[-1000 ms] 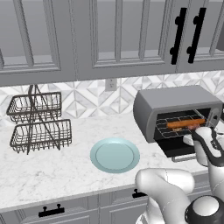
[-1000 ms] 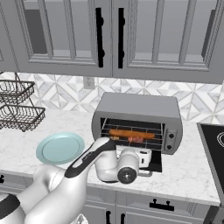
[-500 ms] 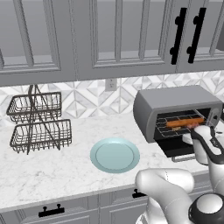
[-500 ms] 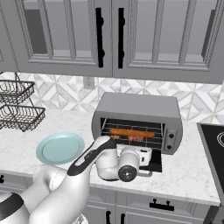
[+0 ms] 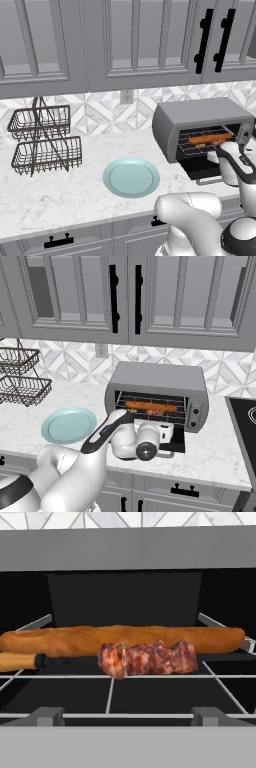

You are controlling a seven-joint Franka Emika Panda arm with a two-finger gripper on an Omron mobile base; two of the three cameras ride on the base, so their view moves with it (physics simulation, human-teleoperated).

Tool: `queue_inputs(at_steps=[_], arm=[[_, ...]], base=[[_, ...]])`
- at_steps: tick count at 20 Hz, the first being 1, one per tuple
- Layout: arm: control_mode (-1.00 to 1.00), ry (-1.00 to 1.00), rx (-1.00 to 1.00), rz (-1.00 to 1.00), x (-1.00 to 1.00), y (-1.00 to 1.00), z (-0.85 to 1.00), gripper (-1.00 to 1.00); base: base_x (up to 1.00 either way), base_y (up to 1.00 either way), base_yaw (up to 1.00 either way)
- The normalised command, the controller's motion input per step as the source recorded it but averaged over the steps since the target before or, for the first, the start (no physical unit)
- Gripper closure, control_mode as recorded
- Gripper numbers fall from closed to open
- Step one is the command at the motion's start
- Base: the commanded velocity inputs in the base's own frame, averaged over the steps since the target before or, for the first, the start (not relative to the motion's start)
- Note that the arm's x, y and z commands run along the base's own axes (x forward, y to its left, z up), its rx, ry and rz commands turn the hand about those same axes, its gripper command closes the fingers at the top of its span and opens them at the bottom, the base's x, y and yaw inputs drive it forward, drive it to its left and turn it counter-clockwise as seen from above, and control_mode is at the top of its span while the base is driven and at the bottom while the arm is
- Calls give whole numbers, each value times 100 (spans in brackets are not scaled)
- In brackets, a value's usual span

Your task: Pick up the kebab skewer and baguette bread, and place them inside the toaster oven. Close the toaster oven door and start by setting the timer.

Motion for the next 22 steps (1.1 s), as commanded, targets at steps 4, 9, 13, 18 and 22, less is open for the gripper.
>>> queue_inputs(at_steps=[4, 9, 13, 18, 22], arm=[[-100, 0, 0, 0, 14, 0, 0, -100], [-100, 0, 0, 0, 17, 0, 0, -100], [-100, 0, 0, 0, 19, 0, 0, -100], [-100, 0, 0, 0, 18, 0, 0, -100], [-100, 0, 0, 0, 19, 0, 0, -100]], base=[[0, 0, 0], [0, 0, 0], [0, 0, 0], [0, 0, 0], [0, 0, 0]])
